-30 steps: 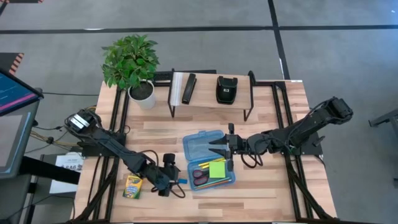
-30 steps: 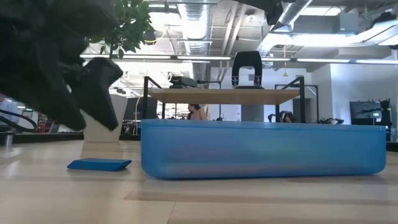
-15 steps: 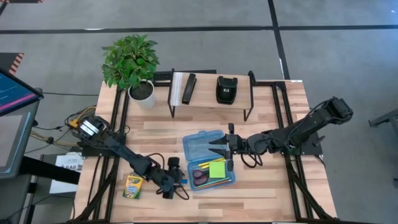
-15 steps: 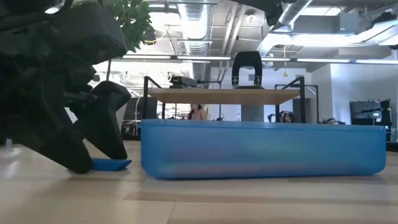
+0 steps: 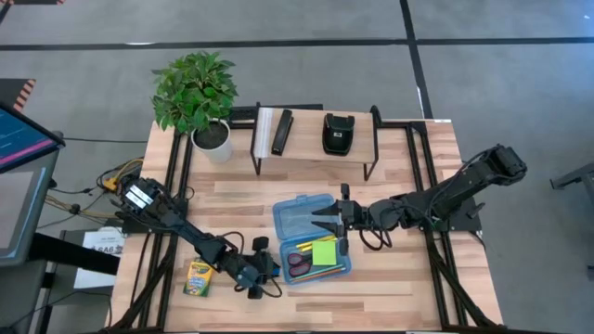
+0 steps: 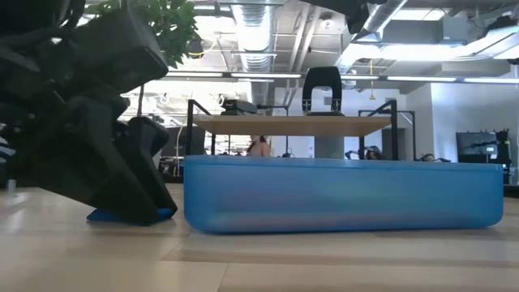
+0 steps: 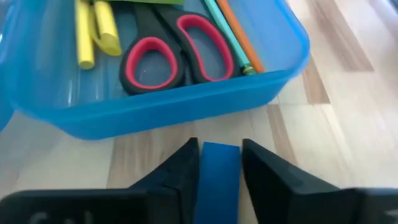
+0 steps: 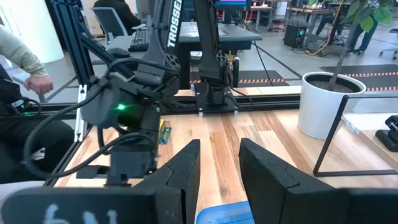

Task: Pack school essentials
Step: Put the blue eraser into the blue supply box, then put the yellow crayon box into the blue supply box

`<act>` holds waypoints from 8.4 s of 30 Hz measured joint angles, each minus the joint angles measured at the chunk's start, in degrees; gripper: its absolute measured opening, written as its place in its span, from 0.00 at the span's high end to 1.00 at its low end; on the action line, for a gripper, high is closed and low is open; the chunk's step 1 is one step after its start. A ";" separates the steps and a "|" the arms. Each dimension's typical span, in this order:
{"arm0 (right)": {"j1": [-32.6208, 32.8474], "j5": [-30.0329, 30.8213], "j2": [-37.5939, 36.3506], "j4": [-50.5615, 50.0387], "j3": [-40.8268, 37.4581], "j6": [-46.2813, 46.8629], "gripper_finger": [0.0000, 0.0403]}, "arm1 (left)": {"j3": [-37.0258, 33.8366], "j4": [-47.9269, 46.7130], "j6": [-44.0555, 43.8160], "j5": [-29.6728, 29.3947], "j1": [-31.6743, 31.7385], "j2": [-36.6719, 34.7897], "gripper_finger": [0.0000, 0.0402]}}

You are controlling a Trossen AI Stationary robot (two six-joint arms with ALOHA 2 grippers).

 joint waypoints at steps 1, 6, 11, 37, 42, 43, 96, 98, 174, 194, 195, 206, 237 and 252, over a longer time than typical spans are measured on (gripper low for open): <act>0.00 0.01 0.00 0.00 0.00 0.00 0.67 | -1.24 2.48 -0.43 0.10 0.02 0.02 0.76; 0.00 0.00 0.00 -0.02 0.00 0.00 0.67 | -4.51 9.70 -1.57 0.91 -0.11 0.19 0.86; -0.02 -0.01 0.00 -0.04 0.00 -0.02 0.67 | -4.77 10.80 -1.53 0.94 -0.11 0.20 0.91; -0.02 0.01 0.02 -0.20 0.00 -0.42 0.67 | -5.23 -1.55 3.58 -0.56 -0.30 -19.85 0.92; -0.15 0.00 0.01 -0.16 0.00 -0.17 0.67 | -4.25 -0.94 7.55 -2.73 -0.28 -25.33 0.92; -0.15 0.01 0.01 -0.15 0.00 -0.17 0.67 | -3.71 -0.54 8.39 -3.54 -0.28 -25.74 0.92; -0.01 -2.59 1.65 4.82 -0.03 0.72 0.67 | 12.47 -65.64 -43.39 0.57 -15.04 -31.82 0.62; 0.00 -3.34 3.04 6.21 0.40 0.30 0.67 | 12.47 -68.60 -49.02 4.86 -17.56 -31.23 0.64; -2.94 -25.74 60.11 -43.92 65.81 -3.96 0.92 | 5.50 -51.50 -37.00 7.24 -13.81 -18.14 0.84; -4.70 -25.57 60.06 -44.70 66.01 -5.14 0.96 | 5.50 -51.31 -41.81 3.29 -17.68 -17.75 0.84; -4.70 -25.57 60.06 -44.70 66.01 -5.14 0.97 | 5.50 -51.33 -42.47 2.18 -18.41 -17.75 0.84; -5.01 -25.59 60.04 -43.50 66.01 -4.72 0.96 | 5.48 -51.93 -45.43 -1.36 -21.10 -16.16 0.84; -6.88 -28.58 63.12 -44.09 65.99 -3.63 0.96 | 0.18 -41.20 -41.33 -1.74 -15.87 -16.69 0.85; -6.82 -30.21 63.13 -44.48 66.95 -3.45 0.96 | 0.18 -38.54 -37.90 -4.20 -15.08 -16.96 0.85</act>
